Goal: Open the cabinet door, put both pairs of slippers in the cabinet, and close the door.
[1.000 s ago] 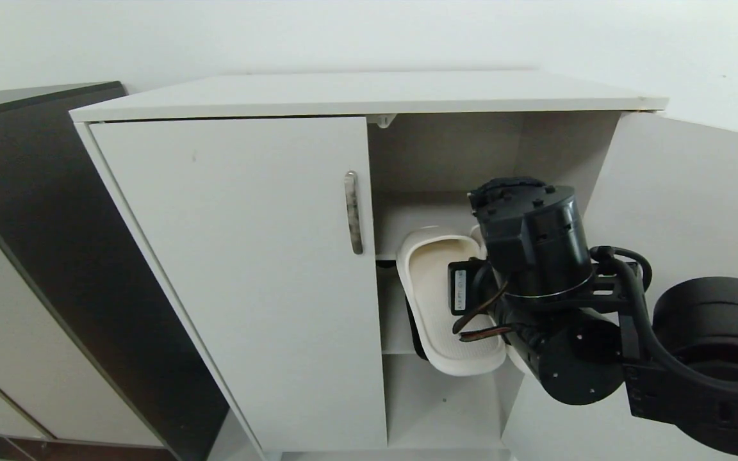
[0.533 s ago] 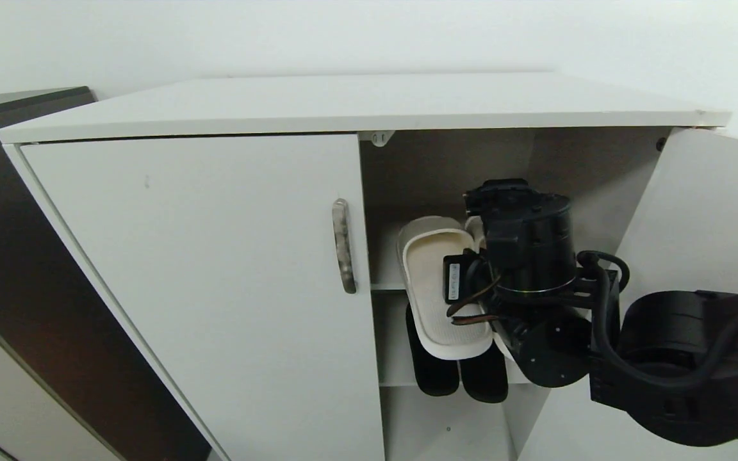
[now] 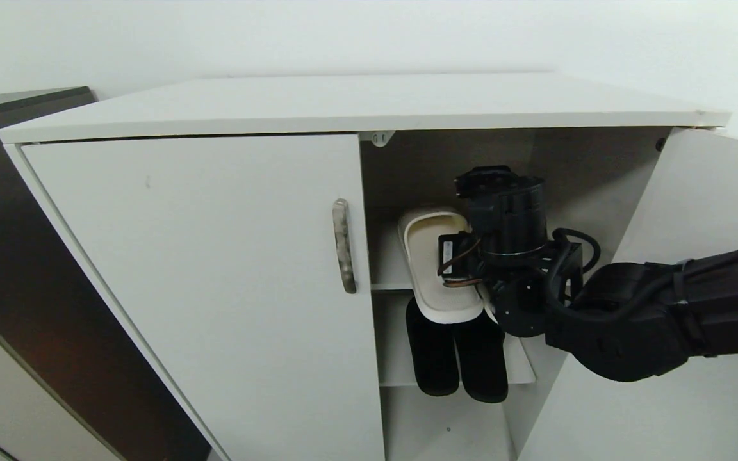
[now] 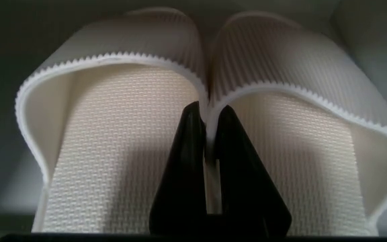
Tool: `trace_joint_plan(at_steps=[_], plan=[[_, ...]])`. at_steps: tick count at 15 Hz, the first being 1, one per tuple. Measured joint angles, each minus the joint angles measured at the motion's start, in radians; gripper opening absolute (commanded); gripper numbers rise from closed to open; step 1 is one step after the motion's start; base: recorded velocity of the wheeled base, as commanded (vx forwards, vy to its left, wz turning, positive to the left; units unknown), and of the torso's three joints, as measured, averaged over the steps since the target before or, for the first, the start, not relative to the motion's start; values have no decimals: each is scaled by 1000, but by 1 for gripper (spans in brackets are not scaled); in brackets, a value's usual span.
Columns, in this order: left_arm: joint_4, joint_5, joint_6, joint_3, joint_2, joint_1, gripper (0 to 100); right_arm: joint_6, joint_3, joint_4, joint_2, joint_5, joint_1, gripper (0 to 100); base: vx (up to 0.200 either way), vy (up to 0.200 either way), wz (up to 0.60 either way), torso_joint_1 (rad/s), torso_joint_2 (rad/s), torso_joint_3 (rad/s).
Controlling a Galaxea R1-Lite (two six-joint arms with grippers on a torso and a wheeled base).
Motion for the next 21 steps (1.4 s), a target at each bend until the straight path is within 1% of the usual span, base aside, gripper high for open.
trace_joint_plan(at_steps=[5, 15, 16, 21], plan=[[0, 0, -2, 0, 0, 1, 0, -39, -99, 31, 49, 0, -27, 0, 0, 0, 0, 0, 0, 0], [0, 0, -2, 0, 0, 0, 0, -29, -118, 28, 88, 1, -37, 0, 0, 0, 0, 0, 0, 0], [0, 0, -2, 0, 0, 0, 0, -28, -117, 28, 89, 1, -39, 100, 0, 0, 0, 0, 0, 0], [0, 1, -2, 0, 0, 0, 0, -20, -84, 26, 80, -5, -35, 100, 0, 0, 0, 0, 0, 0]])
